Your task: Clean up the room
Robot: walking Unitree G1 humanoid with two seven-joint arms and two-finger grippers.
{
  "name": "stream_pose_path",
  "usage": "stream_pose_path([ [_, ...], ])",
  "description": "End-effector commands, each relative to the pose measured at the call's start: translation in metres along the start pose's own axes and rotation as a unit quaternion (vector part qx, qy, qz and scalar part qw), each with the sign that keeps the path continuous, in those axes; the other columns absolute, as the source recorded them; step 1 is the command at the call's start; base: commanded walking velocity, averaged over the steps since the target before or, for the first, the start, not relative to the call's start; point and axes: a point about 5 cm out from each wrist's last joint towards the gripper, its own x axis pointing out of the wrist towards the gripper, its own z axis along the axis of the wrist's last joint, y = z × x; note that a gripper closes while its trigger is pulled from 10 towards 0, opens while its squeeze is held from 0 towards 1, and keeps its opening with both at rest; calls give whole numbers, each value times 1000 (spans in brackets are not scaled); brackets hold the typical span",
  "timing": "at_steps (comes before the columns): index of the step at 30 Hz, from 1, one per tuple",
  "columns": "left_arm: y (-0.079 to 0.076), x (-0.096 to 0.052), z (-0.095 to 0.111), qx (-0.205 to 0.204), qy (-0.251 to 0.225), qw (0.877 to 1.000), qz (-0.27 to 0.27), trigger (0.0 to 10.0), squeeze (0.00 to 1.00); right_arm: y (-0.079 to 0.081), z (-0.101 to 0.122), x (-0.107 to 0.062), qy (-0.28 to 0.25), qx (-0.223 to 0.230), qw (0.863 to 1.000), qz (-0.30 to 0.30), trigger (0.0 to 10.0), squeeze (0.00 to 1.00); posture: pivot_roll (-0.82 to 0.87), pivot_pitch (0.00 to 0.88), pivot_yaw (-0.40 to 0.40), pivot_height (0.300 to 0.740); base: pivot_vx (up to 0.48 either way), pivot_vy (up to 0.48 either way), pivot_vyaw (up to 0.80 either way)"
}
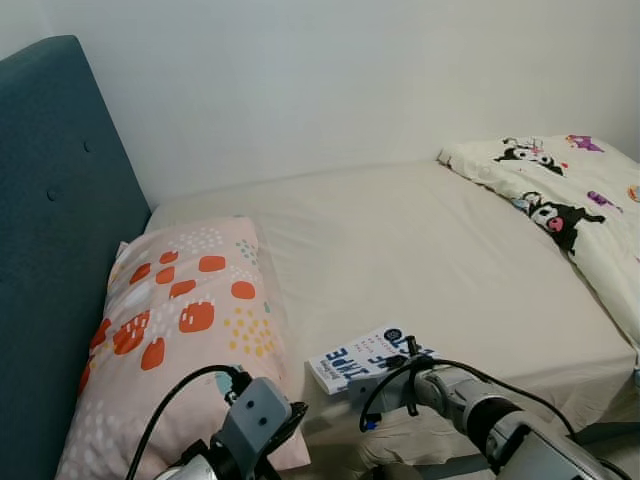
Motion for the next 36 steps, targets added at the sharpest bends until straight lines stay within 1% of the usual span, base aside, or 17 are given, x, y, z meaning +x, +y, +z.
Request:
stream_pose_path([
  [1,1,-1,2,4,3,1000,-10,10000,0,-6,4,1,-2,-7,1000,-11,10000,0,-43,83,-27,615,0,0,0],
  [6,0,-1,3,4,3,1000,-15,10000,0,-8,3,1,7,-3,1000,-21,10000,0,-43,83,-27,615,0,0,0],
  [10,0,-2,3,5,5,1000,-16,10000,0,-13,3,2,20,5,999,-43,10000,0,-34,83,-27,615,0,0,0],
  [22,0,-5,2,7,11,1000,-24,10000,0,-16,17,5,7,16,999,-52,10000,0,-27,75,-29,615,0,0,0],
  [27,-1,-5,2,7,12,1000,-26,10000,0,-16,19,5,5,20,999,-50,10000,0,-26,72,-30,615,0,0,0],
  [28,-1,-5,2,6,11,1000,-26,10000,0,-16,19,6,5,22,998,-50,10000,35,-27,71,-30,615,0,0,0],
  [29,-1,-5,2,6,11,1000,-26,10000,0,-16,19,6,5,22,998,-50,10000,35,-27,71,-30,615,0,0,0],
  [30,-1,-5,2,6,11,1000,-26,10000,0,-16,19,6,5,23,998,-50,10000,361,-26,73,-30,615,0,0,0],
  [31,-1,-4,3,6,11,1000,-26,10000,0,-17,19,6,5,25,998,-52,10000,1000,-26,72,-30,615,0,0,0],
  [34,-1,-4,3,7,11,1000,-26,10000,0,-17,19,6,5,27,998,-53,10000,1000,-26,72,-30,615,0,0,0],
  [36,-1,-4,3,7,11,1000,-26,10000,0,-19,19,5,6,18,998,-57,10000,1000,-27,74,-27,615,0,0,0],
])
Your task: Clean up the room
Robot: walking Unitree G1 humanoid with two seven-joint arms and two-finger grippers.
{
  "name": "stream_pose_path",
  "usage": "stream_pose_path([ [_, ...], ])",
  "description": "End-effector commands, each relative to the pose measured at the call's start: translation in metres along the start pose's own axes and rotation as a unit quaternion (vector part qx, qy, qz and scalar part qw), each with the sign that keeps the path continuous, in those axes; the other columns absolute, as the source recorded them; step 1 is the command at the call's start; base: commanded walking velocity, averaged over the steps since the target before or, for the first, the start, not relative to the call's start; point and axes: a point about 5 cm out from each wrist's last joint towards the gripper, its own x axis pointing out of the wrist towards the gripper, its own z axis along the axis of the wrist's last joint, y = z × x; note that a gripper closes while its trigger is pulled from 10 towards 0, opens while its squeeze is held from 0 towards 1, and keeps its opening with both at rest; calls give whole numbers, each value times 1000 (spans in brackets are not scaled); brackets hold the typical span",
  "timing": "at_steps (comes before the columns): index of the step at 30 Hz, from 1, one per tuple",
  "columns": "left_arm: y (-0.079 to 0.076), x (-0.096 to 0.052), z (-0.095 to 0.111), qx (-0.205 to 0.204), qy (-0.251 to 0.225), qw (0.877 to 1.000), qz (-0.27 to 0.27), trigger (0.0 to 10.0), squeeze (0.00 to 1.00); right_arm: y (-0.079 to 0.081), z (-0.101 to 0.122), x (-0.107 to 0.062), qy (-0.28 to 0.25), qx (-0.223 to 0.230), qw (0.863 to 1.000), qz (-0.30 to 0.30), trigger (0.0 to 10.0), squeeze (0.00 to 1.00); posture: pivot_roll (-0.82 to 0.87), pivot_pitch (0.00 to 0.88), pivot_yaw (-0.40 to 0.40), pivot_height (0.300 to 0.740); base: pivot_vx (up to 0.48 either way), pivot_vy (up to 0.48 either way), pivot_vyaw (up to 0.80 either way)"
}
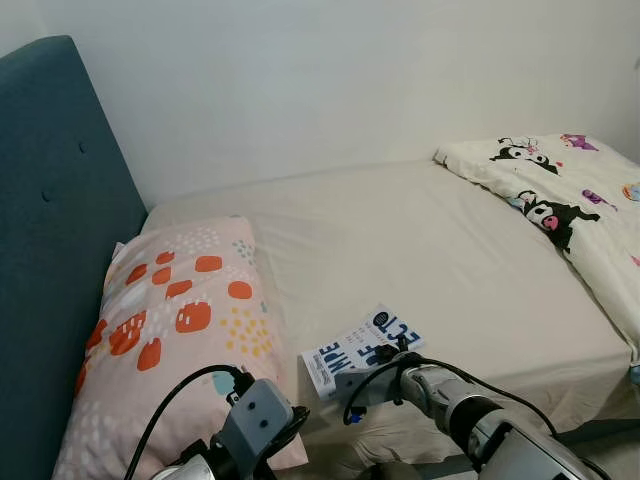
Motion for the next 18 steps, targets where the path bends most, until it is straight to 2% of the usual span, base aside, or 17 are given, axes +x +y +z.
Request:
stream_pose_path([
  [1,0,-2,0,2,5,1000,-7,10000,0,-8,3,1,-5,3,1000,-15,10000,1000,-27,74,-27,615,0,0,0],
  [2,0,-2,0,3,6,1000,-7,10000,0,-9,3,1,-3,-3,1000,-16,10000,0,-27,74,-27,615,0,0,0],
  [10,0,-2,-1,4,7,1000,-8,10000,0,-8,5,1,-5,-3,1000,-13,10000,0,-27,74,-27,615,0,0,0],
  [18,2,-5,-3,8,14,1000,-15,10000,0,-7,20,3,-26,29,999,2,10000,0,-30,74,-28,615,0,0,0],
])
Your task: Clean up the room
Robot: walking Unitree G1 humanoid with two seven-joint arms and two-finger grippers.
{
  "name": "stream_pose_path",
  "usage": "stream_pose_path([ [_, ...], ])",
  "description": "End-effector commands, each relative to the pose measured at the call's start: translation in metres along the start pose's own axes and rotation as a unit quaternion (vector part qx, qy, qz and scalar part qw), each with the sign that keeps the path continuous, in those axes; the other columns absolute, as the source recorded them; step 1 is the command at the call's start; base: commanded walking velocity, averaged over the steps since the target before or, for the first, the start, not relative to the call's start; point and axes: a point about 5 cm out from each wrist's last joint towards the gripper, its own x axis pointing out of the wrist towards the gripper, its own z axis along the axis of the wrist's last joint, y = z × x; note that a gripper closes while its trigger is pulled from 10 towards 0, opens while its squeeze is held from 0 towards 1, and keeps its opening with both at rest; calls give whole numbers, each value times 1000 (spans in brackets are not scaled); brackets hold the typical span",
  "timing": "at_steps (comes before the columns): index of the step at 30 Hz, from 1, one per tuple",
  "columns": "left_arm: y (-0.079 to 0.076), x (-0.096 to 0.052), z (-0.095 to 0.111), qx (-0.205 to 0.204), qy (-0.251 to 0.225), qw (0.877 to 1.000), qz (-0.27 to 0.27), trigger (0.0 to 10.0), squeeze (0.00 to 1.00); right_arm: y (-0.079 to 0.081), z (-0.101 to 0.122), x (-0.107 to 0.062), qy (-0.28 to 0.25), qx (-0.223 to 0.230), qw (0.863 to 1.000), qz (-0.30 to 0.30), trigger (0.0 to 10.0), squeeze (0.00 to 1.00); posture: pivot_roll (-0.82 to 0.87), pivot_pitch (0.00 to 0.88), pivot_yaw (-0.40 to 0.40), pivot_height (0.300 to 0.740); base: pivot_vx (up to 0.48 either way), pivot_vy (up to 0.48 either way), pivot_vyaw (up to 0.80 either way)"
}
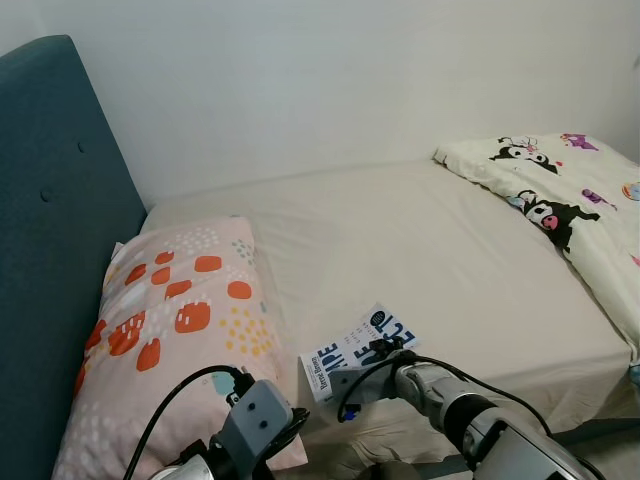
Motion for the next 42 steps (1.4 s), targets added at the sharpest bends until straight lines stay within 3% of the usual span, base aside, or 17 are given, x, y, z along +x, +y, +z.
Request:
stream_pose_path([
  [1,1,-4,-2,3,9,1000,-6,10000,0,-6,10,1,-17,17,1000,-3,10000,0,-29,73,-29,615,0,0,0],
  [11,1,-5,-2,3,11,1000,-8,10000,0,-4,21,3,-30,44,999,13,10000,0,-30,67,-30,615,0,0,0],
  [24,-4,-2,0,1,6,1000,-22,10000,0,10,1,-2,-18,62,996,63,10000,0,-36,63,-25,615,0,0,0],
  [33,-4,0,1,1,6,1000,-25,10000,0,-6,-13,-7,-12,71,995,68,10000,0,-39,60,-21,615,0,0,0],
  [42,-5,-1,0,3,9,1000,-28,10000,0,-8,-19,-14,-9,68,989,132,10000,0,-39,58,-20,615,0,0,0],
])
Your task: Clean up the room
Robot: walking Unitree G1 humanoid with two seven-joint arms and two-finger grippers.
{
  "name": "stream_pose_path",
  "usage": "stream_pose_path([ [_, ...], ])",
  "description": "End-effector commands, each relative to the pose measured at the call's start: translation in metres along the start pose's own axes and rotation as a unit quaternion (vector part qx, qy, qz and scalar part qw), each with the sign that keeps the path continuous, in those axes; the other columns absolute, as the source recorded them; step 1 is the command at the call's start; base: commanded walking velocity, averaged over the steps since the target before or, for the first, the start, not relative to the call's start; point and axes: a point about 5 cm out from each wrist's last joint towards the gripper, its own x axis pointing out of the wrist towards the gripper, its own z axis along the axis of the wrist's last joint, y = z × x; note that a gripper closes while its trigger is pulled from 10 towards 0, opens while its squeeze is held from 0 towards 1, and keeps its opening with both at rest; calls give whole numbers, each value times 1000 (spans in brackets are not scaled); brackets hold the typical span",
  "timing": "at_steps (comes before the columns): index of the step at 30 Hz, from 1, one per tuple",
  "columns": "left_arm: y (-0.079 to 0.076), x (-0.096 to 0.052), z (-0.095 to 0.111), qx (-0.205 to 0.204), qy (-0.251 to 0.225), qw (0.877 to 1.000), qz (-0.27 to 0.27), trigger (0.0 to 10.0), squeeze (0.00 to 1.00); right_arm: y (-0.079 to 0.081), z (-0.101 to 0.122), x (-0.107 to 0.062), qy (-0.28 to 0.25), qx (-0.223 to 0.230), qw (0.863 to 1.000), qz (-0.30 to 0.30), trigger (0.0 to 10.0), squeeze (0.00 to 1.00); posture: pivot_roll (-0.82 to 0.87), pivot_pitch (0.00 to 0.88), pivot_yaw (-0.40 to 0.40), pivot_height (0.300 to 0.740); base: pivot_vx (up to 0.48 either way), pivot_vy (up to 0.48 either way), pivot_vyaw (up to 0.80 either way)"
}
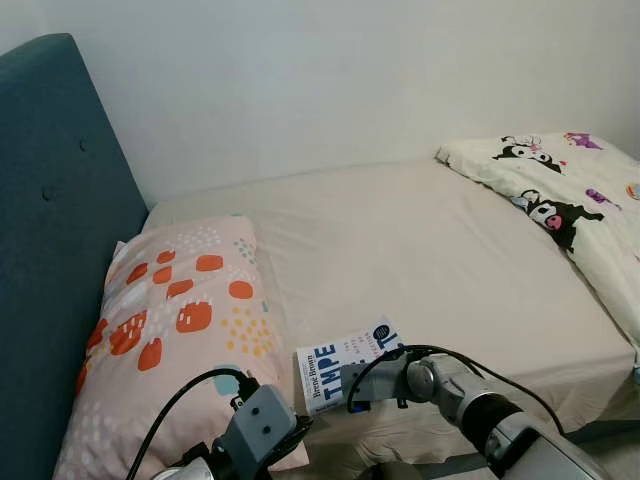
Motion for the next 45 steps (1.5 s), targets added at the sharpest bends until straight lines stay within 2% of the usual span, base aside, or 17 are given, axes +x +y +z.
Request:
stream_pose_path([
  [1,0,-3,0,5,6,1000,-8,10000,0,-2,7,-4,-16,3,1000,16,10000,0,-38,57,-20,615,0,0,0],
  [9,0,-4,-1,6,8,1000,-8,10000,0,-4,17,-10,-35,-3,999,35,10000,0,-38,54,-22,615,0,0,0],
  [12,0,-4,0,6,7,1000,-9,10000,0,-8,22,-17,-44,-12,998,44,10000,0,-40,52,-19,615,0,0,0],
  [17,1,-3,0,7,5,1000,-10,10000,0,-9,22,-25,-42,-30,997,57,10000,0,-39,48,-19,615,0,0,0],
  [23,2,-2,0,7,5,1000,-9,10000,0,-9,23,-30,-43,-30,997,61,10000,0,-39,47,-19,615,0,0,0],
  [28,5,-2,0,9,6,1000,-7,10000,0,-10,26,-40,-49,-32,996,72,10000,0,-38,43,-18,615,0,0,0],
  [31,9,-2,1,7,3,1000,8,10000,0,-17,28,-44,-59,-14,996,61,10000,0,-40,35,-16,615,0,0,0],
  [33,17,-2,1,7,0,999,42,10000,0,-27,32,-44,-83,46,995,40,10000,0,-41,30,-14,615,0,0,0],
  [34,17,-2,1,7,0,999,42,10000,0,-27,32,-44,-83,46,995,40,10000,0,-41,30,-14,615,0,0,0],
  [36,23,-3,-1,-2,3,998,69,10000,0,-27,38,-41,-121,110,986,41,10000,0,-43,20,-12,615,0,0,0],
  [37,23,-3,-1,-2,3,998,69,10000,0,-27,38,-41,-121,110,986,41,10000,0,-43,20,-12,615,0,0,0],
  [39,26,-5,-4,-5,10,997,79,10000,0,-19,46,-39,-159,156,973,66,10000,0,-42,18,-12,615,0,0,0],
  [40,26,-5,-4,-5,10,997,79,10000,0,-19,46,-39,-159,156,973,66,10000,0,-42,18,-12,615,0,0,0],
  [41,27,-7,-7,-1,16,997,80,10000,0,-10,50,-37,-176,176,964,92,10000,0,-44,16,-12,615,0,0,0],
  [42,27,-7,-7,-1,16,997,80,10000,0,-10,50,-37,-176,176,964,92,10000,0,-44,16,-12,615,0,0,0],
  [43,27,-9,-9,4,23,997,79,10000,0,7,56,-35,-191,194,954,127,10000,0,-44,14,-12,615,0,0,0],
  [45,27,-9,-9,4,23,997,79,10000,0,7,56,-35,-191,194,954,127,10000,0,-44,14,-12,615,0,0,0],
])
